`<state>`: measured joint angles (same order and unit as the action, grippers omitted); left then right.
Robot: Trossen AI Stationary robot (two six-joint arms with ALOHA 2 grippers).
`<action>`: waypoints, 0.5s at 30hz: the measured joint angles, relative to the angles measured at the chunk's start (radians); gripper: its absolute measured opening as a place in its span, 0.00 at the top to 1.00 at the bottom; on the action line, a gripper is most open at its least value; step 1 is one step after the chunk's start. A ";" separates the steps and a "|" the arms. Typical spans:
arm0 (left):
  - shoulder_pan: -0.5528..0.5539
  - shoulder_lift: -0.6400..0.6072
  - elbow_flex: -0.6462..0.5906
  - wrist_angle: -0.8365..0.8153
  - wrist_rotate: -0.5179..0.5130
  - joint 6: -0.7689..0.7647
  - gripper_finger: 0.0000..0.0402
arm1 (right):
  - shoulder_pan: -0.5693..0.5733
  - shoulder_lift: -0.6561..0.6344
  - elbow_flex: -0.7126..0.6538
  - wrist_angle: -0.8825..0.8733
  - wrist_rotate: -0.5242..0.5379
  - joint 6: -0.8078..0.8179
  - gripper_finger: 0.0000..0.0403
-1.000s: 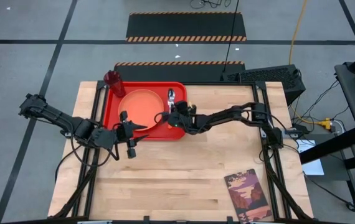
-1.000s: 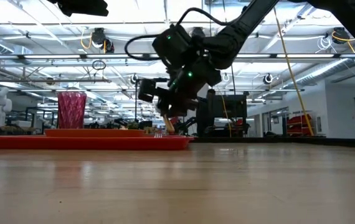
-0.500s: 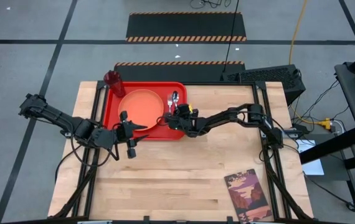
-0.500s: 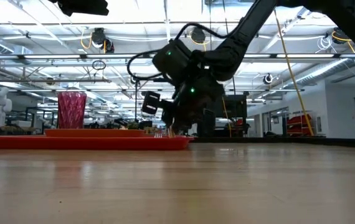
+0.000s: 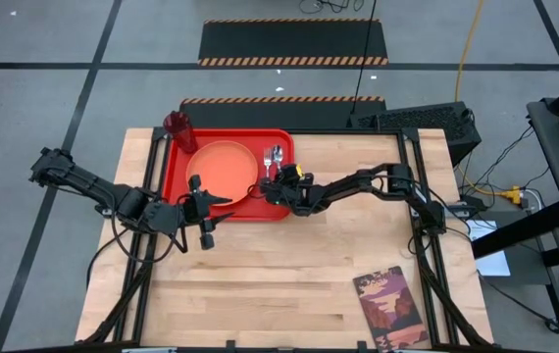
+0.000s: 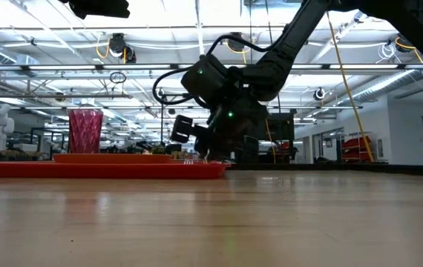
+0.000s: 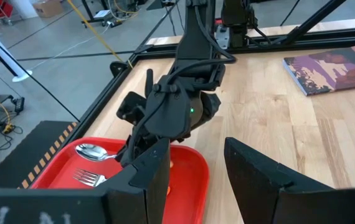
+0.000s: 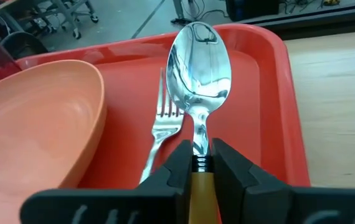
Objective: Pick and place plate/cup/fork/spoon on tray
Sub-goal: Put the yellow spoon on the orange tray to the right of the orange fork
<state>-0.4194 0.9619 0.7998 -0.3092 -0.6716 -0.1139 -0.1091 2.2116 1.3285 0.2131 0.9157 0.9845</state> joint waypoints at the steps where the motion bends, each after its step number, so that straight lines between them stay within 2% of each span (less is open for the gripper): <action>1: 0.000 0.000 0.000 0.000 0.000 0.000 0.61 | -0.001 0.000 0.000 -0.007 -0.001 0.006 0.93; 15: 0.000 0.000 0.000 0.000 0.001 0.001 0.61 | -0.002 0.000 0.000 -0.024 -0.026 0.043 0.84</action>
<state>-0.4194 0.9619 0.7998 -0.3092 -0.6707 -0.1131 -0.1112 2.2116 1.3281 0.1886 0.8898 1.0279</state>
